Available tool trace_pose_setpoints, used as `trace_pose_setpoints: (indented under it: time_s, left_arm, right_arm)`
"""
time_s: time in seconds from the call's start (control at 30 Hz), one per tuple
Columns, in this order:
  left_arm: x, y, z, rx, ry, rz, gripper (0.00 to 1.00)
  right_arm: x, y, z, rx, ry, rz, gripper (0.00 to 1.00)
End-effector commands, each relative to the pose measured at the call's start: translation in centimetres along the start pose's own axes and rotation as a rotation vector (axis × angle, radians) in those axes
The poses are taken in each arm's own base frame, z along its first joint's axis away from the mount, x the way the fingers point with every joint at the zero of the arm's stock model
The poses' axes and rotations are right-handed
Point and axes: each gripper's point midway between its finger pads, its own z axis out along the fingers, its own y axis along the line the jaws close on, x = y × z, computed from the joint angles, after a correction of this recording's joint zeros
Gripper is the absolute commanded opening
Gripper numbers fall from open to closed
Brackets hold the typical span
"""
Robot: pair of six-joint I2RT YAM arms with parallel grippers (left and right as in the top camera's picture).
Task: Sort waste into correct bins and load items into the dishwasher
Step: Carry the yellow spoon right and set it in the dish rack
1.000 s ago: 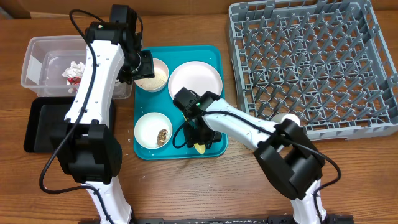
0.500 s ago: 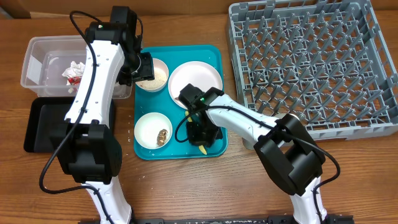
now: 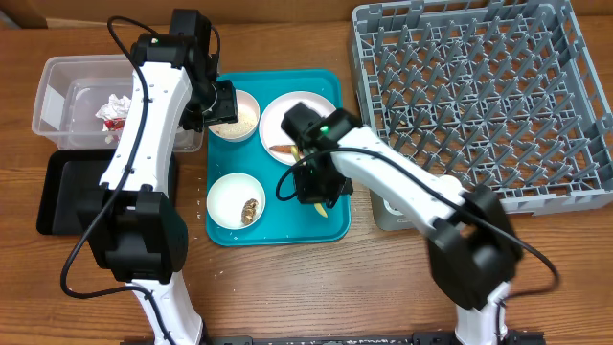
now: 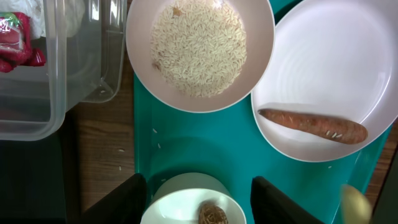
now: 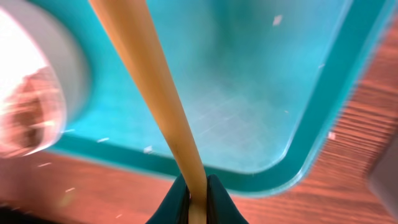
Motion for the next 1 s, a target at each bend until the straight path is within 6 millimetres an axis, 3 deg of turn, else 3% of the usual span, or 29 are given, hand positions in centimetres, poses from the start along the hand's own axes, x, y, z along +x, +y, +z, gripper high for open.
trace_pose_setpoints:
  time_s: [0.0,0.1,0.2,0.3,0.5,0.6,0.8,0.97]
  left_arm:
    - [-0.3,0.1,-0.4,0.002,-0.013,-0.004,0.56]
    - [-0.3,0.1,-0.4,0.002,-0.011,-0.004,0.57]
    - [-0.3,0.1,-0.4,0.002,-0.011,-0.004,0.6]
    - [-0.4,0.1,-0.4,0.003,-0.017,-0.004,0.62]
    - [-0.5,0.1,-0.4,0.004,-0.018,-0.004,0.62]
    - [-0.5,0.1,-0.4,0.004,-0.018,-0.004,0.62]
    - [-0.5,0.1,-0.4,0.004,-0.018,-0.004,0.63]
    - [-0.5,0.1,-0.4,0.004,-0.017,-0.004,0.64]
  right_arm:
    - [-1.7,0.4,-7.9,-0.052,-0.218,0.003,0.04]
    - [-2.5,-1.8,-11.7,-0.064,-0.317,0.063,0.04]
    - [-3.5,-5.0,-13.7,-0.034,-0.374,0.131,0.04]
    - [-3.9,-9.3,-13.8,0.06,-0.376,0.199,0.04]
    - [-4.3,-14.8,-12.2,0.19,-0.361,0.203,0.04]
    - [-4.1,-16.1,-10.7,0.198,-0.338,0.217,0.04]
    - [-3.8,-16.5,-8.2,0.188,-0.306,0.184,0.04]
    - [-3.3,-16.4,-6.7,0.165,-0.283,0.182,0.25]
